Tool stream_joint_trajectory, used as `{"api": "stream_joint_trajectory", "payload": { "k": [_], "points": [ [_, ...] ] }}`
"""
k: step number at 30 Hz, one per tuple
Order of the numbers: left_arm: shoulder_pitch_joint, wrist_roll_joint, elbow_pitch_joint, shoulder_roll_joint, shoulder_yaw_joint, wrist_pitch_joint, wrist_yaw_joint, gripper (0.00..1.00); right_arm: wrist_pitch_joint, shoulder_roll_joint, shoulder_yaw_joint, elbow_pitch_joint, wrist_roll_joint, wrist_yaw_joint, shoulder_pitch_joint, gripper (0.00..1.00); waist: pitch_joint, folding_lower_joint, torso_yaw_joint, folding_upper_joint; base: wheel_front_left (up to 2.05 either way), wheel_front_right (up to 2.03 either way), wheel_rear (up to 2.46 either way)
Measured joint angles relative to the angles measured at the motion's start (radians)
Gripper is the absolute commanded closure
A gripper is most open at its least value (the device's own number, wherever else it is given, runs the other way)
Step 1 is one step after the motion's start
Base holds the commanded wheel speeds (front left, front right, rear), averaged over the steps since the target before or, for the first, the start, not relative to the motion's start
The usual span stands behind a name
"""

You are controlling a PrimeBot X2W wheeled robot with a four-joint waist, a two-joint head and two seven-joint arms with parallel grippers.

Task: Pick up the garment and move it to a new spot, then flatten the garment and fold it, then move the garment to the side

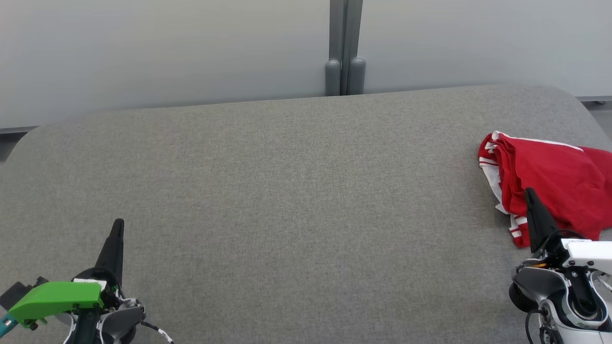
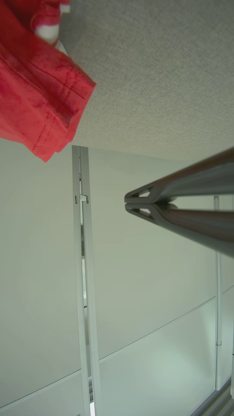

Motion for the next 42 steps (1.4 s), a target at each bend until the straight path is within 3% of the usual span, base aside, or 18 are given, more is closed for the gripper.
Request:
{"api": "stream_joint_trajectory", "payload": {
  "k": [42],
  "points": [
    [0.000, 0.000, -0.004, 0.000, -0.001, 0.000, 0.000, 1.00, 0.000, 0.000, -0.001, 0.000, 0.000, 0.000, 0.000, 1.00, 0.000, -0.0001, 0.000, 0.0000, 0.00, 0.00, 0.00]
  ]
}}
